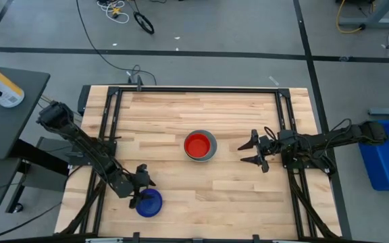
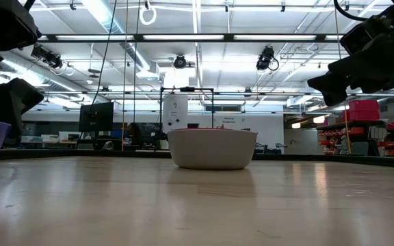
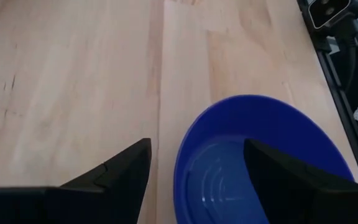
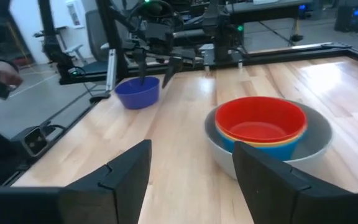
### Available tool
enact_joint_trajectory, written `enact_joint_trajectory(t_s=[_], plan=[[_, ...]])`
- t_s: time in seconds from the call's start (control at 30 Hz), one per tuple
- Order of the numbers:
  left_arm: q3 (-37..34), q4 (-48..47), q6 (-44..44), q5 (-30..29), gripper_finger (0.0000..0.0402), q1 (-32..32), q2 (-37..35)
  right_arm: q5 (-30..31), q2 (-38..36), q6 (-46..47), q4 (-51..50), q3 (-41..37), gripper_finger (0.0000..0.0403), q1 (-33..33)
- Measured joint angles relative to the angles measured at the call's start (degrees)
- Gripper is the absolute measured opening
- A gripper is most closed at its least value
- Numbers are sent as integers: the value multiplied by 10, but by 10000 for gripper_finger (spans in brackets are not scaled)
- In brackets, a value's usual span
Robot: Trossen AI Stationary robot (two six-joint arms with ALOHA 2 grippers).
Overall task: Nest bowls inside each other
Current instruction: Stack the blue bowl on the red bowl
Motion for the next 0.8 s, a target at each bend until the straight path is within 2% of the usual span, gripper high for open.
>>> enact_joint_trajectory(t_s=[0.17, 0.57, 0.8], plan=[[0, 0, -1, -6, 265, 0, 0, -42, 0, 9, -3, 0, 215, 0], [-25, 36, -25, -8, 263, 0, 0, -42, 0, 11, -13, 0, 182, 0], [-25, 36, -26, -7, 228, 0, 0, -42, 0, 6, -13, 0, 172, 0]])
